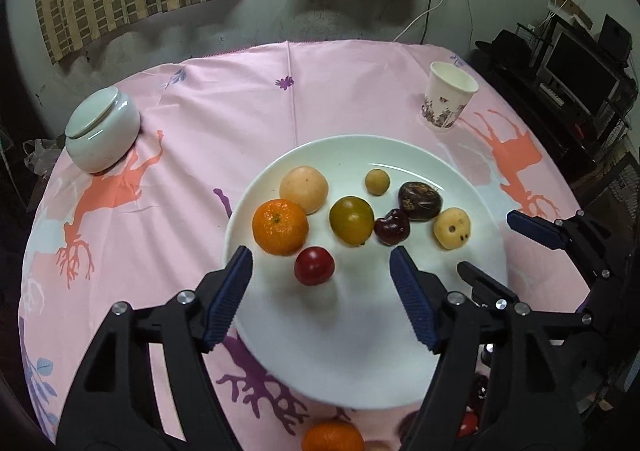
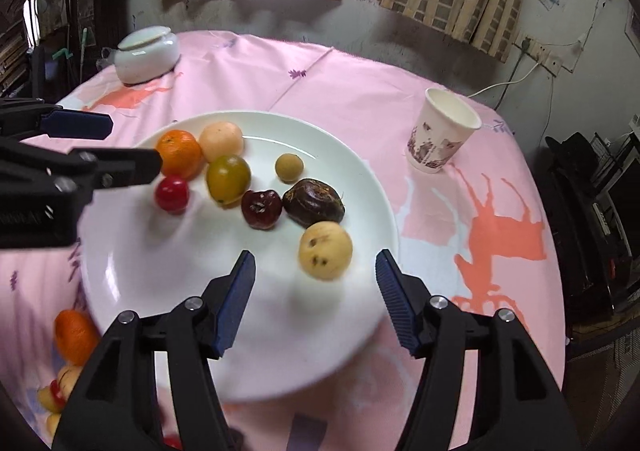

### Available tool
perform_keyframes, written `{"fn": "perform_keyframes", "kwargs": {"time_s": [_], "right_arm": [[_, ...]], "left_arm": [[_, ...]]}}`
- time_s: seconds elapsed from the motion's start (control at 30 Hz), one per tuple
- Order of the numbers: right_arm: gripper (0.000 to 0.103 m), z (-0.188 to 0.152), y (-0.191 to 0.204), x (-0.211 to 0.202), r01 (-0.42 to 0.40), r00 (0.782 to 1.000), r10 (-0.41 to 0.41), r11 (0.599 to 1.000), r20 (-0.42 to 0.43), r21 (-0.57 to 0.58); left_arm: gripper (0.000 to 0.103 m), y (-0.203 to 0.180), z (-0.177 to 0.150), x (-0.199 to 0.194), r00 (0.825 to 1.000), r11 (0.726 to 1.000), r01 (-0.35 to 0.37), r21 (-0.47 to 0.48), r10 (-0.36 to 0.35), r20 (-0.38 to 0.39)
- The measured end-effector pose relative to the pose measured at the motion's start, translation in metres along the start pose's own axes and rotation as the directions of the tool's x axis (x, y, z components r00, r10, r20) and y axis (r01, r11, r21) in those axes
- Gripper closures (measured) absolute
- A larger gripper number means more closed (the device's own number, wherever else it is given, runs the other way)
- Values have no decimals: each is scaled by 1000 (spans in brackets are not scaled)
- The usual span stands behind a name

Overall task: Organize fruits
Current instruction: 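Withdraw both tools from the plate back over the fruit cluster, then grasp a red tomato with the right tool while the left tool grasps the striped pepino melon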

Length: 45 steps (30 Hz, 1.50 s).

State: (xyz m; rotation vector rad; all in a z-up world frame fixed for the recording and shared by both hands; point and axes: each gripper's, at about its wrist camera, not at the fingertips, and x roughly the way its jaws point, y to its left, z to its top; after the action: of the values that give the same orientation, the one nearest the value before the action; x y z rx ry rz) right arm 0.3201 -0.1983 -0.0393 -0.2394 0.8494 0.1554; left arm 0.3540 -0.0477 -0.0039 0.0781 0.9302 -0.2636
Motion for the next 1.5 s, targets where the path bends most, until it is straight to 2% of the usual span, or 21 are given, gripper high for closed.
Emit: {"fn": "perform_keyframes", "kwargs": {"time_s": [0.1, 0.27, 0.33, 0.37, 0.43, 0.5, 0.67, 0.77, 0.87, 1.0, 1.17, 1.23, 1.3, 1.33, 1.4, 1.43, 1.47, 1.5], "right_arm": [[40, -13, -1, -40, -25, 999, 24, 1000, 38, 16], [39, -47, 12, -116, -91, 989, 87, 995, 117, 28], [22, -64, 22, -141, -85, 985, 81, 996, 151, 17], [2, -77, 28, -156, -70, 981, 66, 997, 181, 18], [1, -105, 41, -181, -56, 968, 51, 998, 246, 14], [1, -129, 52, -192, -42, 969, 39, 999, 243, 8], [1, -184, 78, -196, -37, 982, 29, 998, 186, 41], [1, -199, 88, -188, -66, 989, 61, 997, 132, 30], [1, -202, 92, -176, -90, 992, 88, 996, 93, 18], [1, -195, 90, -163, -138, 988, 135, 990, 80, 31], [1, -184, 87, -131, -181, 983, 180, 983, 22, 38], [7, -181, 89, -118, -177, 984, 177, 984, -7, 21], [28, -178, 92, -107, -185, 982, 185, 983, -42, 6], [31, -178, 93, -101, -196, 978, 196, 981, -66, 8], [48, -177, 93, -90, -214, 971, 215, 977, -103, 18], [53, -177, 93, -85, -220, 968, 221, 975, -120, 24], [57, -177, 93, -83, -220, 969, 221, 975, -112, 22], [70, -177, 93, -83, -229, 967, 230, 973, -105, 18]], "left_arm": [[21, 3, -20, -47, 998, 1000, -2, -4, 2, 67], [13, 8, -75, -121, 985, 998, -58, -23, 61, 162], [10, 8, -104, -143, 977, 997, -76, -30, 81, 197], [6, 8, -119, -151, 973, 996, -86, -32, 91, 214], [6, 7, -150, -160, 965, 992, -119, -31, 123, 231], [6, 9, -180, -162, 965, 991, -132, -37, 137, 222], [6, 24, -243, -159, 981, 988, -98, -118, 116, 156], [6, 27, -265, -156, 987, 988, -76, -134, 93, 127], [6, 26, -274, -156, 989, 988, -78, -132, 93, 116], [6, 20, -277, -161, 988, 990, -76, -120, 91, 122], [5, 13, -278, -160, 990, 992, -75, -97, 86, 115], [5, 12, -278, -159, 990, 993, -78, -94, 88, 112], [5, 11, -277, -157, 990, 993, -79, -93, 89, 107], [5, 11, -277, -156, 990, 992, -80, -94, 90, 104], [5, 11, -276, -154, 991, 992, -80, -98, 90, 99], [5, 10, -276, -153, 991, 992, -78, -98, 88, 98], [5, 9, -275, -152, 992, 992, -77, -97, 86, 96], [5, 8, -275, -151, 992, 993, -75, -95, 84, 95]]}}
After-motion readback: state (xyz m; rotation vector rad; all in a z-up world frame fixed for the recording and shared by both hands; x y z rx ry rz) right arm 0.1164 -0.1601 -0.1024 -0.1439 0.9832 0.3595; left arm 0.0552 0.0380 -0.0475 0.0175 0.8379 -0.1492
